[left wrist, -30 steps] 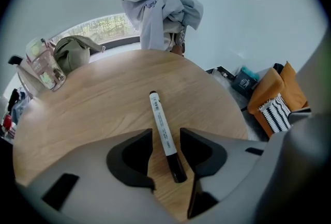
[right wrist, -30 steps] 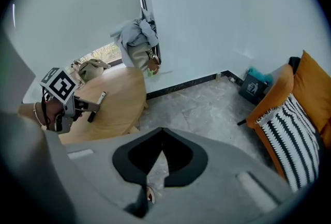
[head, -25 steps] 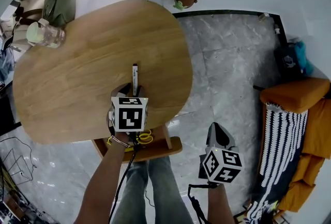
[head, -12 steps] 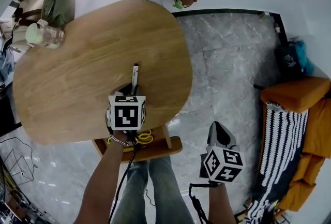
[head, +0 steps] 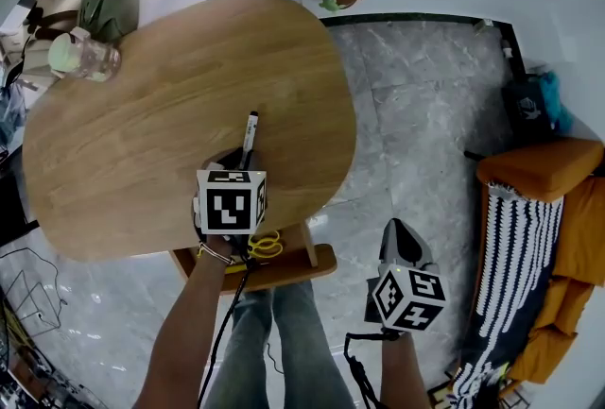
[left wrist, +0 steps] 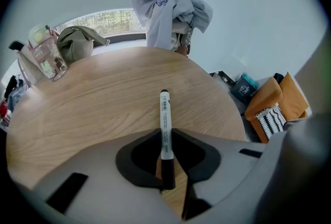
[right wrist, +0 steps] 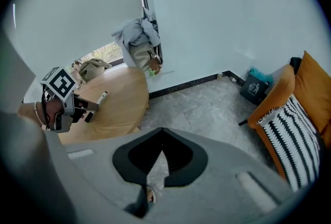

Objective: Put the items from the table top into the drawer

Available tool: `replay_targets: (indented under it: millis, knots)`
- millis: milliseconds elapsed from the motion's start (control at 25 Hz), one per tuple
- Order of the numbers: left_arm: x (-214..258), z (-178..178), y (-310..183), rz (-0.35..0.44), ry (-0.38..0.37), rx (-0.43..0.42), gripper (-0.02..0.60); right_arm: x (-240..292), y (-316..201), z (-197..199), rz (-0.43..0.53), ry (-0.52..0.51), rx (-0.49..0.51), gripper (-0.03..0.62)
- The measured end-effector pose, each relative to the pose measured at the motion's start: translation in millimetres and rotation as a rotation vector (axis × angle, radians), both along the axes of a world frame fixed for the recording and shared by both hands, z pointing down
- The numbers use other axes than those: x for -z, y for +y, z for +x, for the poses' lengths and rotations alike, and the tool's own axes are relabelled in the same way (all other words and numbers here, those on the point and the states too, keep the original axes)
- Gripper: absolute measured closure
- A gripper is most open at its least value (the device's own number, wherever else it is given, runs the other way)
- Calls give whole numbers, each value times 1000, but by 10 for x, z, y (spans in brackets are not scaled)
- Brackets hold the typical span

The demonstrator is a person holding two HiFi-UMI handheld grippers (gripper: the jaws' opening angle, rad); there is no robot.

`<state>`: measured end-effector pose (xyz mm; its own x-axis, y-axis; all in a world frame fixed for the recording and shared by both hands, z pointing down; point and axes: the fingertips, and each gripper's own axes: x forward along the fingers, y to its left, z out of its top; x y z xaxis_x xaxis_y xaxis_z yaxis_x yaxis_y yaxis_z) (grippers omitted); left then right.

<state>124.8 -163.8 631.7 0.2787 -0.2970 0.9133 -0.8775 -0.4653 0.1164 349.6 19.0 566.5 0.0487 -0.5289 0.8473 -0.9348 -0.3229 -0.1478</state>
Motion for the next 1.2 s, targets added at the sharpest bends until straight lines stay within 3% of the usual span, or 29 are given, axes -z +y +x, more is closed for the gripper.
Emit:
replay_targets:
  millis: [640, 1200]
  knots:
    - [313, -332, 385, 51, 63, -39, 522, 184, 270, -441, 38, 15, -6, 589]
    - [534, -942, 1289, 56, 74, -165, 522, 289, 829, -1145, 78, 37, 1, 589]
